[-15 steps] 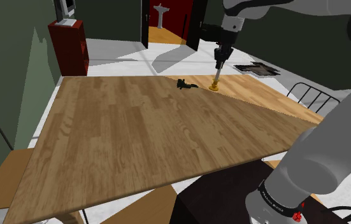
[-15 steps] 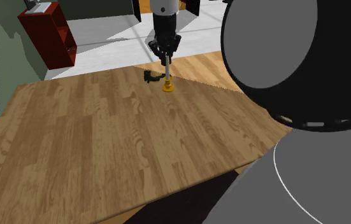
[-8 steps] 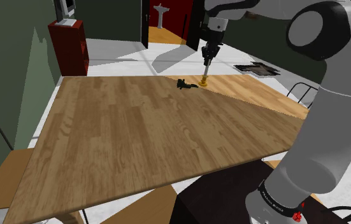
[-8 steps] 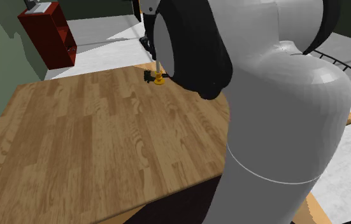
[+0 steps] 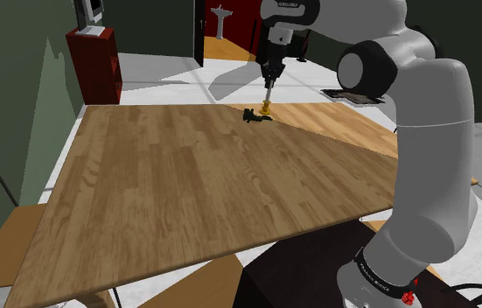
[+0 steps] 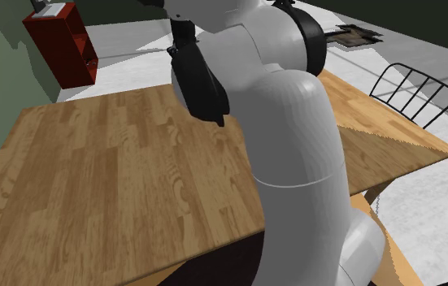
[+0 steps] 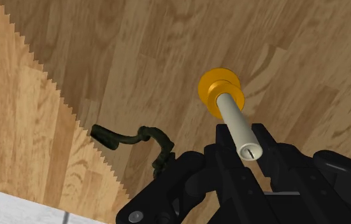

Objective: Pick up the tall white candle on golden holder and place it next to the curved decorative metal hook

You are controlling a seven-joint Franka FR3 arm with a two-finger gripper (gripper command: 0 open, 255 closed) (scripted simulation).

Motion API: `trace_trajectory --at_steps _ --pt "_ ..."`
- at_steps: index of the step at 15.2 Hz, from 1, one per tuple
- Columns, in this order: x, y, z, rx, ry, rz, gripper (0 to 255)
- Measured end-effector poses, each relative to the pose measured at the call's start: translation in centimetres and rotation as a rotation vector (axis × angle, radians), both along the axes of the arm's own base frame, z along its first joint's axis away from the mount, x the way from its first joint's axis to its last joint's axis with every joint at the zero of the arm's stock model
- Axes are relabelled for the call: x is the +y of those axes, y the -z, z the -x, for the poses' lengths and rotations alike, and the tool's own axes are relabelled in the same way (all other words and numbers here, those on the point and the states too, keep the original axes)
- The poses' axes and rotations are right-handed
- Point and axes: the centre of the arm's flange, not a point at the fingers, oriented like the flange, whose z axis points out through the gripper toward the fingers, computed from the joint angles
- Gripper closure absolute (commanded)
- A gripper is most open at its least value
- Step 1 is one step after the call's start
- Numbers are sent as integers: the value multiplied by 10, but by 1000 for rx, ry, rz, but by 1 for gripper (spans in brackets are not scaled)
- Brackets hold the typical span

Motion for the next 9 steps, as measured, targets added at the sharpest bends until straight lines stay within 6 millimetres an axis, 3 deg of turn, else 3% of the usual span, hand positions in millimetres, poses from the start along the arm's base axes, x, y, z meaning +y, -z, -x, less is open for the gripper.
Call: trace_trajectory --at_steps 9 --pt "1 47 -3 0 0 0 255"
